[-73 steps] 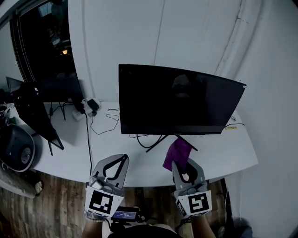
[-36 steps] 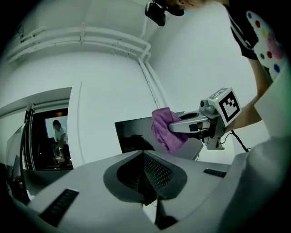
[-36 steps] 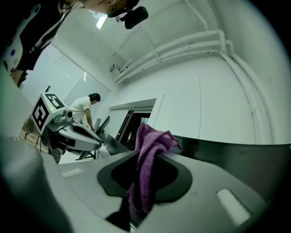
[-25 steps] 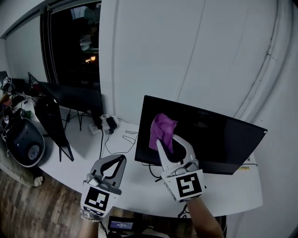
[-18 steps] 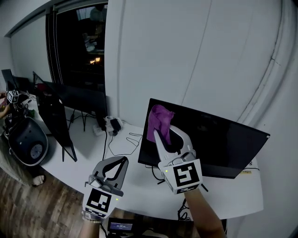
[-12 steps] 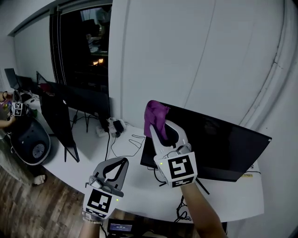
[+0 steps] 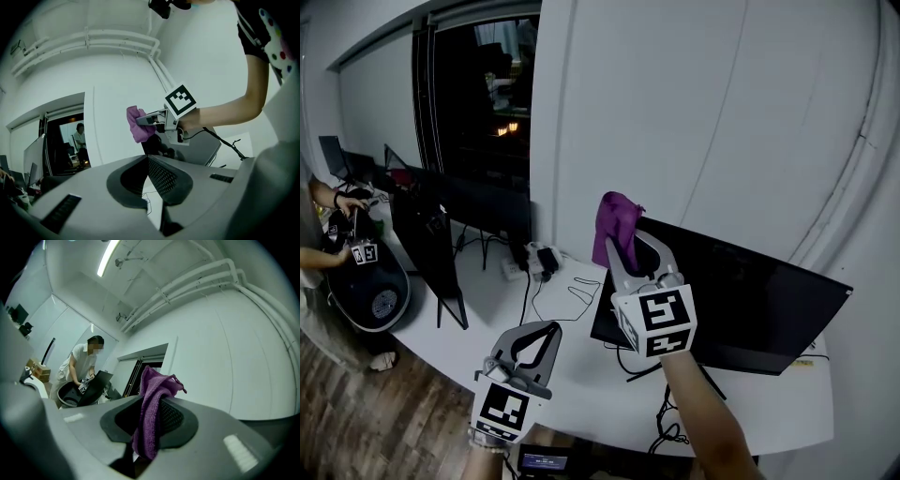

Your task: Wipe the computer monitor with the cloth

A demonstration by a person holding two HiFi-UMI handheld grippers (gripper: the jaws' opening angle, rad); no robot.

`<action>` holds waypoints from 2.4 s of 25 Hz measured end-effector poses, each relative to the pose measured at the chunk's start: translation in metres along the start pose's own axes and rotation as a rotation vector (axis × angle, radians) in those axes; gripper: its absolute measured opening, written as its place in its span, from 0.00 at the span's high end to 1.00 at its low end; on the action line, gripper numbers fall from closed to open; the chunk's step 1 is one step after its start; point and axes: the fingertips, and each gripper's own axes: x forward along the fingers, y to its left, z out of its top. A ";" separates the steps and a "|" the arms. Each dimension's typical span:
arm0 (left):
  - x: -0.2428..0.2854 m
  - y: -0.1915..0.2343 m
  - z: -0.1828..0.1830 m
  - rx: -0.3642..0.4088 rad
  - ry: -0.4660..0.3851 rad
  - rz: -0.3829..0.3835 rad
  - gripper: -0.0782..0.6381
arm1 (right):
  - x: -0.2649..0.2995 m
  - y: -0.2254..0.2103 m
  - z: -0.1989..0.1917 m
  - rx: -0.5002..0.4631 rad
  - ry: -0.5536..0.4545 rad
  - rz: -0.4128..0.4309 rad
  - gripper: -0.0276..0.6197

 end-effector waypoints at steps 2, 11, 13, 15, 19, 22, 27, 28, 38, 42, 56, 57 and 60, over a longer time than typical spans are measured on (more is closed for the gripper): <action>-0.001 0.000 -0.003 0.000 0.007 0.003 0.88 | 0.004 -0.005 0.001 0.031 0.005 -0.010 0.82; -0.001 -0.003 -0.007 0.001 0.018 0.003 0.88 | 0.009 -0.028 -0.001 0.268 0.039 -0.052 0.82; -0.001 -0.004 -0.006 0.004 0.015 0.002 0.88 | 0.008 -0.034 -0.003 0.310 0.039 -0.060 0.82; 0.000 -0.005 -0.003 0.009 0.007 -0.003 0.88 | 0.005 -0.038 -0.005 0.341 0.038 -0.067 0.82; 0.002 -0.006 -0.004 0.010 0.014 -0.005 0.88 | 0.000 -0.047 -0.006 0.359 0.036 -0.083 0.82; 0.004 -0.010 -0.003 0.013 0.016 -0.009 0.88 | -0.005 -0.053 -0.007 0.381 0.033 -0.090 0.82; 0.010 -0.018 0.002 0.028 0.006 -0.030 0.88 | -0.015 -0.063 -0.007 0.394 0.029 -0.109 0.82; 0.011 -0.019 0.002 0.029 0.005 -0.033 0.88 | -0.017 -0.066 -0.007 0.399 0.027 -0.113 0.82; 0.024 -0.039 0.009 0.034 -0.007 -0.073 0.88 | -0.043 -0.099 -0.008 0.426 0.019 -0.171 0.82; 0.028 -0.047 0.009 0.038 -0.003 -0.085 0.88 | -0.054 -0.111 -0.009 0.434 0.020 -0.193 0.82; 0.043 -0.067 0.013 0.039 -0.015 -0.131 0.88 | -0.086 -0.148 -0.014 0.431 0.032 -0.267 0.82; 0.045 -0.069 0.014 0.039 -0.017 -0.135 0.88 | -0.088 -0.151 -0.015 0.431 0.032 -0.274 0.82; 0.049 -0.075 0.015 0.038 -0.022 -0.147 0.88 | -0.096 -0.160 -0.017 0.426 0.034 -0.292 0.82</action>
